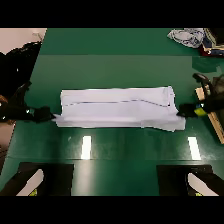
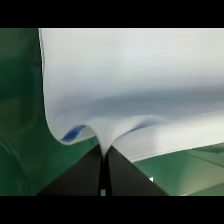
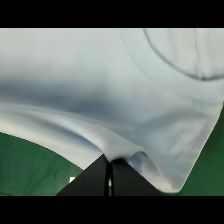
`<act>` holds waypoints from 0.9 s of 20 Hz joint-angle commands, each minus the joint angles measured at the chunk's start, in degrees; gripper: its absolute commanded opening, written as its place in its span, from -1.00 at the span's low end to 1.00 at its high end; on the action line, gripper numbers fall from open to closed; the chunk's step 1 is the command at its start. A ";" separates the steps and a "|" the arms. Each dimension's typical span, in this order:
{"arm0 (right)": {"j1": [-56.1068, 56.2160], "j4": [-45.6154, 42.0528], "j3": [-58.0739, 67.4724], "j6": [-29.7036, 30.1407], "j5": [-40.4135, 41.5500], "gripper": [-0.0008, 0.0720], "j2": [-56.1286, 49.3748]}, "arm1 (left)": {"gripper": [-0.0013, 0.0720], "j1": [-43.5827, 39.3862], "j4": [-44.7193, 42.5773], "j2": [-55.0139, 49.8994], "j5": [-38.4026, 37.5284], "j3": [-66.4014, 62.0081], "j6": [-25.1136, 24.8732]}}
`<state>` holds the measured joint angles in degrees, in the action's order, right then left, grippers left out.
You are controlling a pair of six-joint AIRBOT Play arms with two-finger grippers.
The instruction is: Fold the shirts.
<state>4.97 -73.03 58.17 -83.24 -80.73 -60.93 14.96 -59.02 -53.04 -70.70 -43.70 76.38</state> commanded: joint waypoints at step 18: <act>-2.67 6.64 44.94 3.41 -0.22 0.44 -39.19 | 0.70 -7.54 3.82 -29.86 13.99 -29.20 1.22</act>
<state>3.79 -70.57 99.70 -81.21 -78.06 -98.43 7.46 -55.70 -82.67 -53.93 -71.22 76.97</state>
